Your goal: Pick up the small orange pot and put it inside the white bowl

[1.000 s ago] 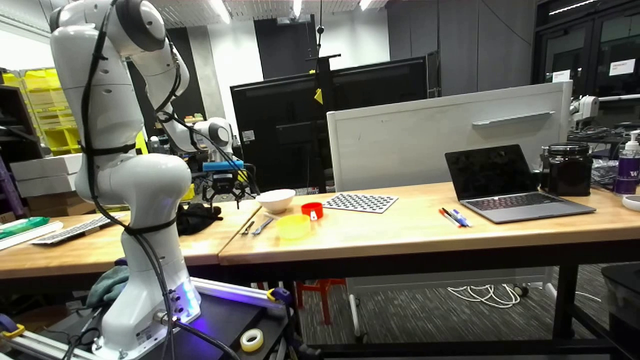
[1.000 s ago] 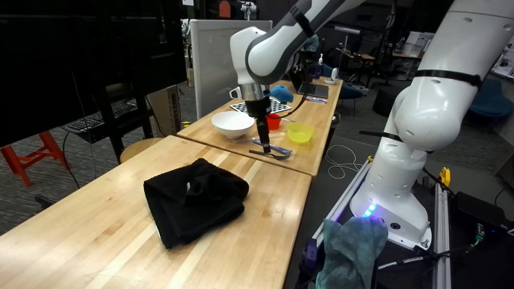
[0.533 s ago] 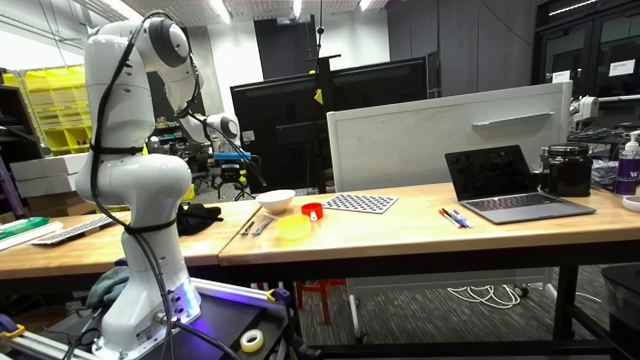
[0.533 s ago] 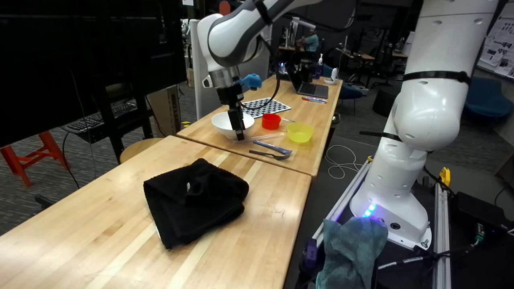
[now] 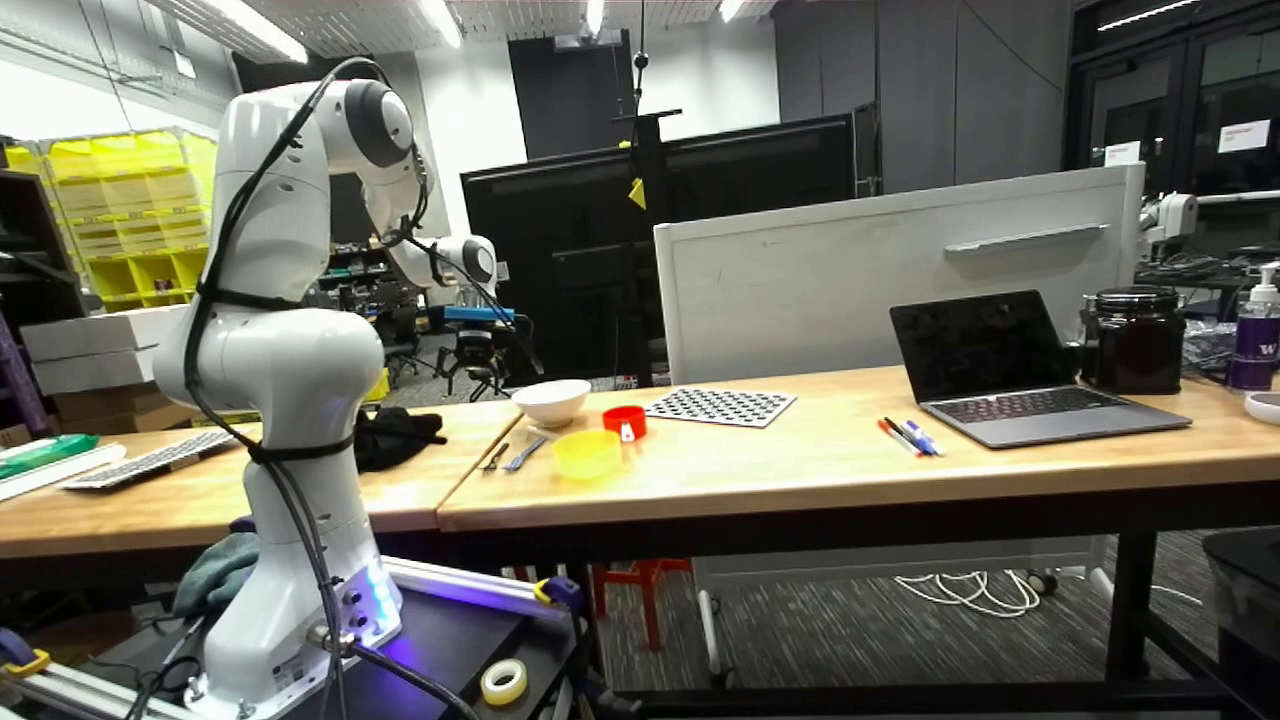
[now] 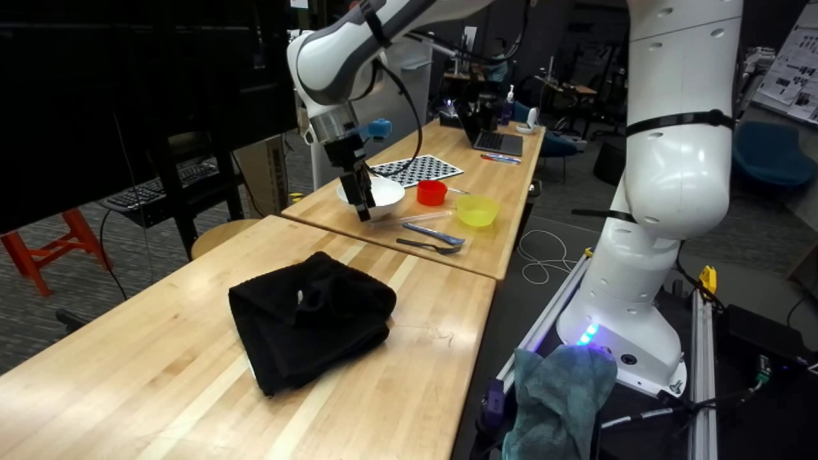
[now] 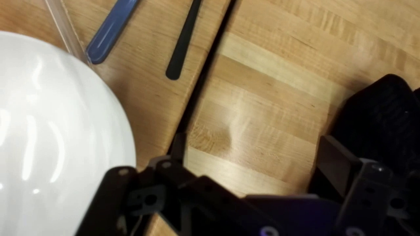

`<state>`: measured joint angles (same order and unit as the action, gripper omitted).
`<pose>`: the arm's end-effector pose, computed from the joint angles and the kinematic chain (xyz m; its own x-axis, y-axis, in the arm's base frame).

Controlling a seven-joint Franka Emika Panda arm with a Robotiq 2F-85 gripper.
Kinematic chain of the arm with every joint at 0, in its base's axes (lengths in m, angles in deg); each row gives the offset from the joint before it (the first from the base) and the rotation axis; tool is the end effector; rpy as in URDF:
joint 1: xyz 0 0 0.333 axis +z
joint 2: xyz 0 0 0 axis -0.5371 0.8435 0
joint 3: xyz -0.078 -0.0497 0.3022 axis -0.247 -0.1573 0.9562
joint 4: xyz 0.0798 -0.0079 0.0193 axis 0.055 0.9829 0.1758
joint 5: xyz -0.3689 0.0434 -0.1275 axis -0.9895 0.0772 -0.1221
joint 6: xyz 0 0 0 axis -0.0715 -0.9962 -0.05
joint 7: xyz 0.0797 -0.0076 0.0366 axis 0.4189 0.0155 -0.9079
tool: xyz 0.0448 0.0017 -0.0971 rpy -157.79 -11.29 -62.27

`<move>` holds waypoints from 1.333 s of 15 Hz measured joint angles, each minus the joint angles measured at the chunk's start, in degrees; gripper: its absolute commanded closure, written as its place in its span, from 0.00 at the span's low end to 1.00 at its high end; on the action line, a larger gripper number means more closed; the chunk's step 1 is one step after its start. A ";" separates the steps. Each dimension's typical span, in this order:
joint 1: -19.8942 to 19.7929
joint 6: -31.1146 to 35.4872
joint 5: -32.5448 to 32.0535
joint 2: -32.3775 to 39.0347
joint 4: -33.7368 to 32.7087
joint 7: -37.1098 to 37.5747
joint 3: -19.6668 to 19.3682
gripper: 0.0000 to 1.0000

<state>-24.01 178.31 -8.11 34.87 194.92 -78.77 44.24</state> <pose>0.5423 0.1501 0.2968 0.6978 0.6240 -0.3518 0.6023 -0.7769 -0.1834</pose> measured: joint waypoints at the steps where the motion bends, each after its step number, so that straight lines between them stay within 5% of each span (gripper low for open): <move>1: -0.30 0.28 0.00 -0.23 0.02 0.01 0.02 0.00; 10: -4.12 16.27 7.98 -4.51 5.34 -1.04 0.17 0.00; 20: -9.46 23.83 0.98 -6.00 -0.84 2.65 -6.13 0.00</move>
<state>-33.48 202.14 -7.13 28.86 194.08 -76.12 38.12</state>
